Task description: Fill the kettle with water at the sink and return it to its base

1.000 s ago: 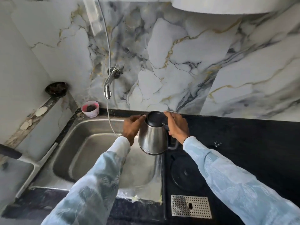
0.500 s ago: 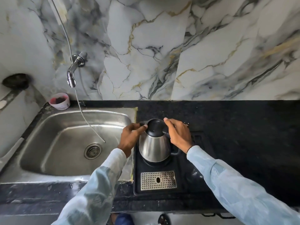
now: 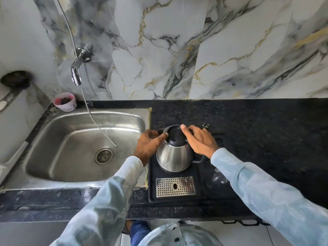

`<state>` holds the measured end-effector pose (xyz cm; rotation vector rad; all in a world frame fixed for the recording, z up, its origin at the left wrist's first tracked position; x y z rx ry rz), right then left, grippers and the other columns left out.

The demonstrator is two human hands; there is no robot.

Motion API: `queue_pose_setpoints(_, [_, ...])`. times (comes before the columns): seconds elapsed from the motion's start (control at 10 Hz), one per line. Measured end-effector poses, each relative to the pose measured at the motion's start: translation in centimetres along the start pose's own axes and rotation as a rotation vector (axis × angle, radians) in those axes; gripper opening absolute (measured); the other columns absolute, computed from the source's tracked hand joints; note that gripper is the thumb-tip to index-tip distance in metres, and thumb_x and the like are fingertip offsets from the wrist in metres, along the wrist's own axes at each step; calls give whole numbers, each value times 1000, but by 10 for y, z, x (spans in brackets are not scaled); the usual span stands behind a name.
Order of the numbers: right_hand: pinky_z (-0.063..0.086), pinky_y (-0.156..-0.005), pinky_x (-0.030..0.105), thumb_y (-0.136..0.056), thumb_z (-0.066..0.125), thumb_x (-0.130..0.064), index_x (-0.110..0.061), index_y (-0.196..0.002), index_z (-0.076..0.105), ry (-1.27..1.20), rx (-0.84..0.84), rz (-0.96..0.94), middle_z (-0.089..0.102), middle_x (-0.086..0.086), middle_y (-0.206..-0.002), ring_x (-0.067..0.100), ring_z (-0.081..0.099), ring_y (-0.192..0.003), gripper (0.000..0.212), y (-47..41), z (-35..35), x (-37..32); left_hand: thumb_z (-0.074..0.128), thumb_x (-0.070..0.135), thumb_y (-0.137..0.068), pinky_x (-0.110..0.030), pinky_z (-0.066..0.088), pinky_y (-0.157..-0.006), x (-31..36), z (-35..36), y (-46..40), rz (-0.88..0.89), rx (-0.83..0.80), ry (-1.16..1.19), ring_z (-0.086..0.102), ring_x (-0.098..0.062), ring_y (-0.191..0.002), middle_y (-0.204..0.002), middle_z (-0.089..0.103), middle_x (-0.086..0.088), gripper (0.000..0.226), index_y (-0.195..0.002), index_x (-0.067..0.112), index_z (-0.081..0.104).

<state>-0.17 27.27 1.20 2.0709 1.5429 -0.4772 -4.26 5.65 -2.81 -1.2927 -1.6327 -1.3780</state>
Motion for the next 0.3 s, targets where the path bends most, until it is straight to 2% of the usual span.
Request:
queue_pose_setpoints(0.1, [52,-94,49,-111,36,-71,-17,-112,73,22,-12,-20,83,18,-117,45,71,-119,65,0,-2,1,75,62,-66,-23,50,-79,2,3,5,42,29,-13,66,-9,-90,-98,70,7,70,-114,12,68])
queue_pose_setpoints(0.2, [55,-97,51,-108,32,-79,-20,-115,70,108,-47,-18,81,20,-116,45,72,-116,71,-2,-7,-6,72,66,-63,-28,50,-84,11,1,10,54,44,-88,66,-14,-95,-99,68,9,72,-113,15,69])
queue_pose_setpoints(0.3, [53,-100,53,-105,33,-82,-25,-144,61,341,29,-110,79,24,-125,48,72,-121,74,-12,-15,-21,79,65,-64,-26,52,-81,21,-10,3,65,32,-141,68,-15,-97,-107,72,7,68,-113,19,70])
Point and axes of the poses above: each hand's wrist, its own y-axis away from the middle knuckle, its own z-axis out of the palm, x = y × z, the point moved 5 cm from there along -y, towards the middle knuckle
